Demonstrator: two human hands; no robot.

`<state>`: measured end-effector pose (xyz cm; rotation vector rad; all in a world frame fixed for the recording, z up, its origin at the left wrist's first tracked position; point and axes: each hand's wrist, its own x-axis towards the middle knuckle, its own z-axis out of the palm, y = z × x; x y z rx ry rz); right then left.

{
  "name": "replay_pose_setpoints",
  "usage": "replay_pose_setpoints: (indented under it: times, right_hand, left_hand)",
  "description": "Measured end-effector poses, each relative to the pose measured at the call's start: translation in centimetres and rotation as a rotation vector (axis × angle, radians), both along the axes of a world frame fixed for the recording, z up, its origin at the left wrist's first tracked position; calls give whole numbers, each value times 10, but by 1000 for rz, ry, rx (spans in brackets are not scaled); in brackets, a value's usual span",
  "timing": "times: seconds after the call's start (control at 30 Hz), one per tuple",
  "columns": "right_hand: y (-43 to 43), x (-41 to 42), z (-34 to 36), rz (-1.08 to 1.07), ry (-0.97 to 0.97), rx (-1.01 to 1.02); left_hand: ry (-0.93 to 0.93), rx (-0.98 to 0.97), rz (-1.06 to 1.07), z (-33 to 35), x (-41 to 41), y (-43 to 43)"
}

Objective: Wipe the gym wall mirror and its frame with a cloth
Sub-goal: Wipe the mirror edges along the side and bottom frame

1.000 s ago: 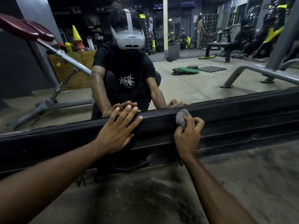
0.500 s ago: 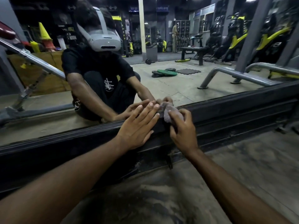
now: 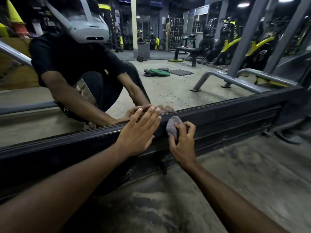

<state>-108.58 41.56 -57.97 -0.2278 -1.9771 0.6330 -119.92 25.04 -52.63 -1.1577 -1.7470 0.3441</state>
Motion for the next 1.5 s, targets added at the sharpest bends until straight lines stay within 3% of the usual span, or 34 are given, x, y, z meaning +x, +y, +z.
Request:
replay_pose_setpoints:
  times: [0.13,0.27,0.47,0.63,0.7,0.8,0.93,1.0,1.1,1.13,1.23,1.3,1.37,1.5]
  right_hand:
    - [48,3,-1,-142,41,-209]
    - [67,8,7,-149,114,-213]
    - [106,6,38,68,-11,146]
    - [170,15,53,-202,29,-204]
    - [162,19,41,-141,48,-112]
    - [140,16,18,113,-11,179]
    - [174,14,9,151,-102,205]
    - [201,21,0,68,-96,107]
    - [226,32,-8,-100,-59,-200]
    - [226,34,-8,-92,-72,-206]
    - [222,40,-4,139,-81,95]
    - [232,34,16,188,-31,180]
    - [253,27,43,75,16,116]
    - [310,35,70,-171,-79,-95]
  left_hand:
    - [27,-3,47,-2,4,6]
    - [31,-38,51,7,9,34]
    - [7,-31,90,6,11,58]
    - [48,-60,54,14,12,75]
    - [51,-68,65,16,15,91]
    - [53,-43,94,11,17,104]
    - [35,-88,81,5,25,107]
    - [49,-148,83,2,29,111]
    - [58,-134,93,2,35,124]
    - [56,-123,94,3,37,130]
    - [51,-106,115,4,44,155]
    - [31,-98,133,2,46,173]
    - [16,-86,150,-1,49,185]
    - [3,-50,140,-6,51,195]
